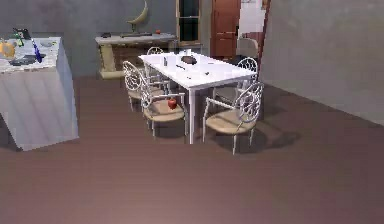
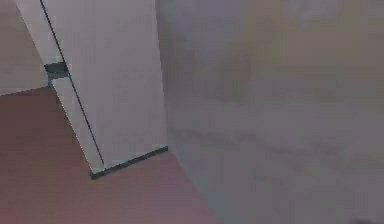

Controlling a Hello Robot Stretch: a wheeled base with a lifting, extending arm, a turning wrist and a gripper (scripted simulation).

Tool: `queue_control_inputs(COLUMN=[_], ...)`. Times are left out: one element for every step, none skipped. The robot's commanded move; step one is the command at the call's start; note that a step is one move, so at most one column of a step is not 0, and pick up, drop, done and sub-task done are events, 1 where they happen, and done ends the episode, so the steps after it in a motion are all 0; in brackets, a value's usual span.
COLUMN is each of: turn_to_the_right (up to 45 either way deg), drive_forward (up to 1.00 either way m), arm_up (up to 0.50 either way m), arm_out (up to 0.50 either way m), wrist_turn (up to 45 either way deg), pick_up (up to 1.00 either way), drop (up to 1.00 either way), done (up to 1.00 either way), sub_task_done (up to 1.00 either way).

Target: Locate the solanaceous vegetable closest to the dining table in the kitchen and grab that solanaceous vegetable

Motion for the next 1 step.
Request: queue_control_inputs(turn_to_the_right=[-15.0], drive_forward=[0.00], arm_up=[0.00], arm_out=[0.00], wrist_turn=[0.0], pick_up=[0.00], drop=[0.00], done=[0.00], sub_task_done=[0.00])
